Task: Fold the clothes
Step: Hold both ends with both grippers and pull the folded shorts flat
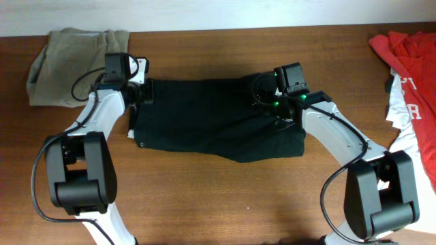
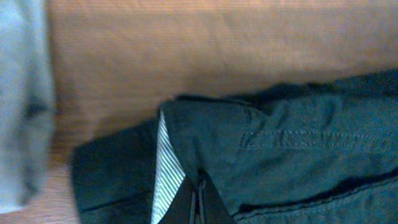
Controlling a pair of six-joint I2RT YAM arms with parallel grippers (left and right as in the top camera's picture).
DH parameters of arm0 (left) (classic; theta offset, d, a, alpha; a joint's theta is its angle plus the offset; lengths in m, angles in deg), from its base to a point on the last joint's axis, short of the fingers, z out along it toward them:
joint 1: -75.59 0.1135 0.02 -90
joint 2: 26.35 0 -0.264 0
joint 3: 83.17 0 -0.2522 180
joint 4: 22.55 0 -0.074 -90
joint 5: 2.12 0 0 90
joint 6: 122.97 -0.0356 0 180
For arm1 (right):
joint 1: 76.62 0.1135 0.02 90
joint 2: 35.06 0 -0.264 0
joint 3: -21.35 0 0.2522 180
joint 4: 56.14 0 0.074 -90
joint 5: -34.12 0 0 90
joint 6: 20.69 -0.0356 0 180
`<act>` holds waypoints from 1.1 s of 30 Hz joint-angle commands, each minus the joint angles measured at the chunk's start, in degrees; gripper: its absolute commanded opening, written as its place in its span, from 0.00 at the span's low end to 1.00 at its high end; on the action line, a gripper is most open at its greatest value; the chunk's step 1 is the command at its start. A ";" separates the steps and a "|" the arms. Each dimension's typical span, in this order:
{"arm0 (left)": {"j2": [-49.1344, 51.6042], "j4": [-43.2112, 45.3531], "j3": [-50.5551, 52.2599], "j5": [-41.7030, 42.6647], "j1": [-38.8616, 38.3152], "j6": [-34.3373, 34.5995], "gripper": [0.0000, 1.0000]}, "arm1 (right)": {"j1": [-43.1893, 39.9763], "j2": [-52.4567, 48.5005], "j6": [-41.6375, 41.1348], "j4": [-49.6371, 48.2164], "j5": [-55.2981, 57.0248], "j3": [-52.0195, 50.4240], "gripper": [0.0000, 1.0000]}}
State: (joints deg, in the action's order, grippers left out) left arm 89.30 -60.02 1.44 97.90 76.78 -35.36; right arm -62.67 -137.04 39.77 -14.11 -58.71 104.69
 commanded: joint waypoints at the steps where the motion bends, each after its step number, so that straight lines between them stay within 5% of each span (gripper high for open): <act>1: -4.94 -1.29 -3.65 -8.02 0.24 -0.22 0.01 | -0.17 -0.15 0.39 -0.20 2.78 0.44 0.99; 7: -6.60 -4.90 -3.54 -21.20 0.24 3.23 0.01 | -0.15 -0.15 0.37 -0.70 2.80 0.44 0.99; 23: -6.60 -4.70 -3.54 -21.44 0.20 3.23 0.01 | -5.35 -9.01 5.73 -16.17 -2.08 0.46 0.95; 25: -6.60 -4.68 -3.54 -21.44 0.20 3.23 0.01 | -5.35 -9.75 5.73 -16.92 -3.06 0.46 0.86; 33: -6.60 -4.66 -3.54 -21.44 0.20 3.23 0.01 | -5.35 -10.05 5.70 -17.75 -3.69 0.46 0.05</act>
State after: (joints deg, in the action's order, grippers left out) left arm 83.95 -65.00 -1.07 78.16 76.78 -32.89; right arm -68.11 -146.68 45.48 -31.33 -61.75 104.67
